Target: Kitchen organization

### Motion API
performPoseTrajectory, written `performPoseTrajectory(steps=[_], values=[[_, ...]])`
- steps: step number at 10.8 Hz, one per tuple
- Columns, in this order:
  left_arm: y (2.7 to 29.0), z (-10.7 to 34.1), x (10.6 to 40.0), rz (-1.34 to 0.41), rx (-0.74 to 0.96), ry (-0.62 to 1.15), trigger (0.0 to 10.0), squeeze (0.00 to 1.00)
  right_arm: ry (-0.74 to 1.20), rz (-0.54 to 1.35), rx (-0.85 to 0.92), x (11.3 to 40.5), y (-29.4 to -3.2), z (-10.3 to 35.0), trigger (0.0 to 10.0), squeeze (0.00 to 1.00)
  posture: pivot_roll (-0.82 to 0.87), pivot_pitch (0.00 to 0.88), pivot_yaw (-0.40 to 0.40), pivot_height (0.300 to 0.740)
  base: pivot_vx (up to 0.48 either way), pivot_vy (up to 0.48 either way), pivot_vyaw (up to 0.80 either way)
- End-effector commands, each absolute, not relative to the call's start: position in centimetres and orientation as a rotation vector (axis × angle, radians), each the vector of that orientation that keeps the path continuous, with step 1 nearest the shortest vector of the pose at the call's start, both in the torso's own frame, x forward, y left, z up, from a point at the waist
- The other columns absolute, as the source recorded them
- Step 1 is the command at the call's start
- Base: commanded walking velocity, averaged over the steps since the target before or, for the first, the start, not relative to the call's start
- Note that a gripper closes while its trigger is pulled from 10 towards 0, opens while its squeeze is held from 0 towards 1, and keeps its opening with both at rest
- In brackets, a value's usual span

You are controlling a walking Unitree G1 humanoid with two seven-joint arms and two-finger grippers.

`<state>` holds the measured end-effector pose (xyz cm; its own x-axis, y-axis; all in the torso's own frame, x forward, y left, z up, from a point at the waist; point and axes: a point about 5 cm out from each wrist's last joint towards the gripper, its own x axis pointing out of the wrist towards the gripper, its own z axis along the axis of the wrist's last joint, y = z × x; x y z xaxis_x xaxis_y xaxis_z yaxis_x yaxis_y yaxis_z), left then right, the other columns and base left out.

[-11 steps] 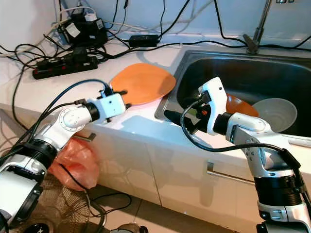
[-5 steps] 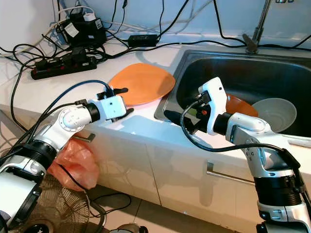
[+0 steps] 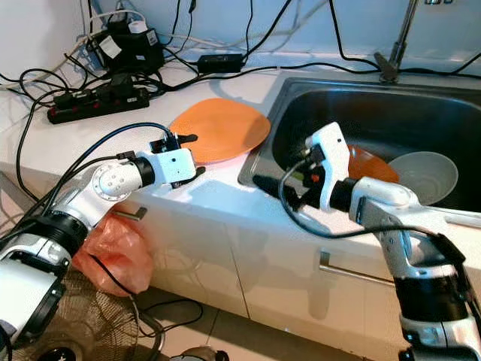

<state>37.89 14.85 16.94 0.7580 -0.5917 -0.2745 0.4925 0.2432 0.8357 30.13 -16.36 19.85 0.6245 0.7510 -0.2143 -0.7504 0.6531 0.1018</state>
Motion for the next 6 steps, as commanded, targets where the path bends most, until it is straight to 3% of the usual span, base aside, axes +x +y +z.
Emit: performPoseTrajectory(steps=[1,6], values=[[15.4,15.4,37.7,-0.765,1.149,-0.015,10.0,0.0,0.248,0.889,-0.002,29.8,-16.0,20.1,10.0,0.0,0.08,0.089,0.144,0.74,0.0,0.0,0.0],[15.3,15.8,38.8,-0.673,1.229,0.001,10.0,0.0,0.257,0.877,0.011,29.3,-15.9,20.0,10.0,0.0,0.07,0.115,0.153,0.74,0.0,0.0,0.0]])
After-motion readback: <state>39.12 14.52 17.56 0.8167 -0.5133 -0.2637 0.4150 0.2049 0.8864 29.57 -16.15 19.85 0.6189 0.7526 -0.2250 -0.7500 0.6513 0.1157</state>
